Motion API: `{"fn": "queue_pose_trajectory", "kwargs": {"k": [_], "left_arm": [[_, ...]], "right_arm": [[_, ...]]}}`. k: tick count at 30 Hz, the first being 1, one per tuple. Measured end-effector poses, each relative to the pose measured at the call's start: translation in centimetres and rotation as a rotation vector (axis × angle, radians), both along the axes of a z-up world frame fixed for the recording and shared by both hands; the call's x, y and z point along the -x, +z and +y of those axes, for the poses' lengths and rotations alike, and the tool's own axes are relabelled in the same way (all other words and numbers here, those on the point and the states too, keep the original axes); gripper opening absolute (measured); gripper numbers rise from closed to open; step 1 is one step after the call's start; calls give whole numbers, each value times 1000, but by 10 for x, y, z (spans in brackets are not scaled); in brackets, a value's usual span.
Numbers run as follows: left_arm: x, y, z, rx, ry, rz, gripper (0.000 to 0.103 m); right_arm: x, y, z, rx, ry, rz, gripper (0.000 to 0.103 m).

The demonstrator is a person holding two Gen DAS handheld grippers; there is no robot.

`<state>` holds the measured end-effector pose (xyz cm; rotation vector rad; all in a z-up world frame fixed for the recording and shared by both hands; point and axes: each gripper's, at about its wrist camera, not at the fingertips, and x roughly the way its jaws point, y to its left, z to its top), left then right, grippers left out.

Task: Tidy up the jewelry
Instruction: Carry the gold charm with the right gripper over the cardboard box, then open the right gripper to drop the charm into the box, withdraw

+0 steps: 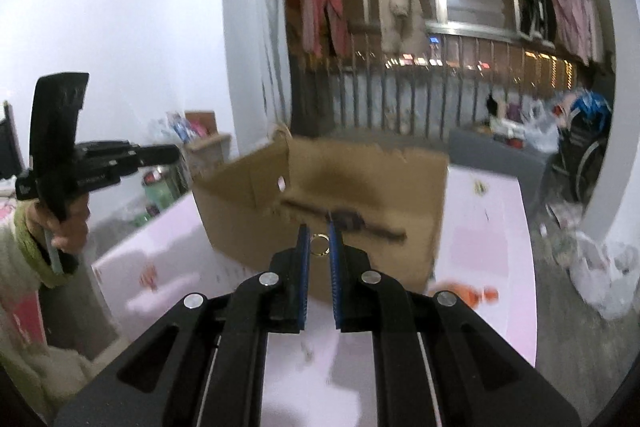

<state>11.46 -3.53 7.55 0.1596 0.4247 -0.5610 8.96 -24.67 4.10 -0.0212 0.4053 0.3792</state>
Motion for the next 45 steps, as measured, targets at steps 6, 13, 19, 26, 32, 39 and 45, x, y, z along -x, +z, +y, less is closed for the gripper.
{"fn": "queue_pose_trajectory", "kwargs": {"k": [6,13,19,26,32,39,45], "left_arm": [[-35,4,-34,-18,-56,12,1],[-102,-27,-77,-43,-113,168,2],[-144,-55,-95,-77,-114,301,2],[-156,-66,-90,-32,-101,351,23],[-156,-62,-84,11,-90,348,24],[-144,-49,-72,46,-82,306,24],[-106,-28,-49,72,-84,220,24]], "right_arm": [[-41,13,6,1,50,-15,10],[-112,-18,11,23,77,153,10],[-148,-38,6,15,55,259,10],[-147,-43,-1,-7,32,253,14],[-140,-39,-9,-28,14,225,23],[-122,-27,-12,-11,-1,168,31],[-86,-13,-16,-20,-3,104,31]]}}
